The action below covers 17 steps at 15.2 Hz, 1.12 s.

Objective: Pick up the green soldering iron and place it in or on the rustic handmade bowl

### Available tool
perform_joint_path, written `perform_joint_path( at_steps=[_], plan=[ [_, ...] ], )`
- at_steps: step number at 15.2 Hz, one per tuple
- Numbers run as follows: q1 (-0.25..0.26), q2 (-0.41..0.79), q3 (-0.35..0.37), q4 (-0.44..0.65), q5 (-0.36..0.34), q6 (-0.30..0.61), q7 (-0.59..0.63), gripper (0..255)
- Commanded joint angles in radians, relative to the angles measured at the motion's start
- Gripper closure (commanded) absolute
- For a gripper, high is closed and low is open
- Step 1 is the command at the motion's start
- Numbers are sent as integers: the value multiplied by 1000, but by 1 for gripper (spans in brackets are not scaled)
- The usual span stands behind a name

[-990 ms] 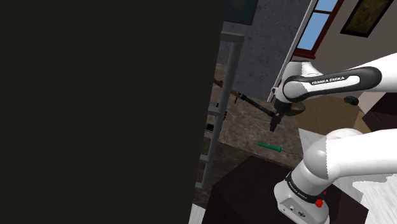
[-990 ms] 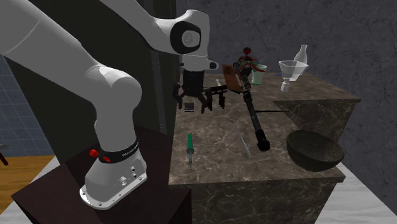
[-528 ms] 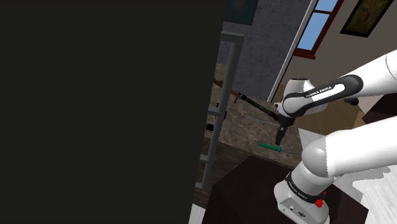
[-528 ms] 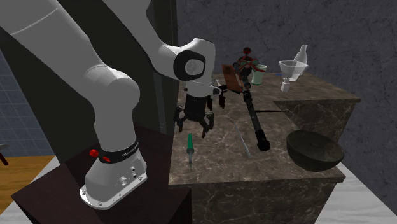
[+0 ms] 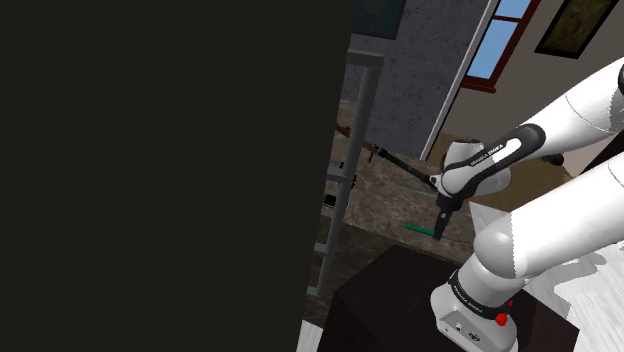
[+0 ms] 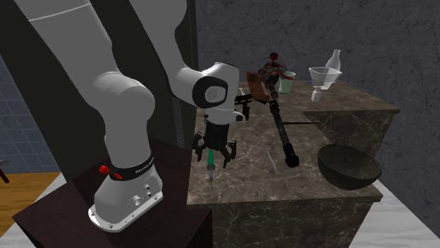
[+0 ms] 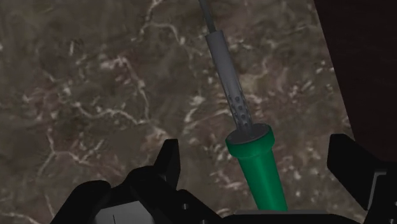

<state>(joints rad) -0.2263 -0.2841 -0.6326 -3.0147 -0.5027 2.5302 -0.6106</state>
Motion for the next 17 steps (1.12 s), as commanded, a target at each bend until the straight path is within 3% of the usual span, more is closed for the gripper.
perform_joint_path(
  at_steps=[1,9,10,17],
  plan=[
    [10,59,-13,-8,3,67,-4,0],
    [9,59,-13,-8,3,68,-4,0],
    [9,59,-13,-8,3,68,-4,255],
    [12,68,-15,-4,8,73,-8,255]
  ],
)
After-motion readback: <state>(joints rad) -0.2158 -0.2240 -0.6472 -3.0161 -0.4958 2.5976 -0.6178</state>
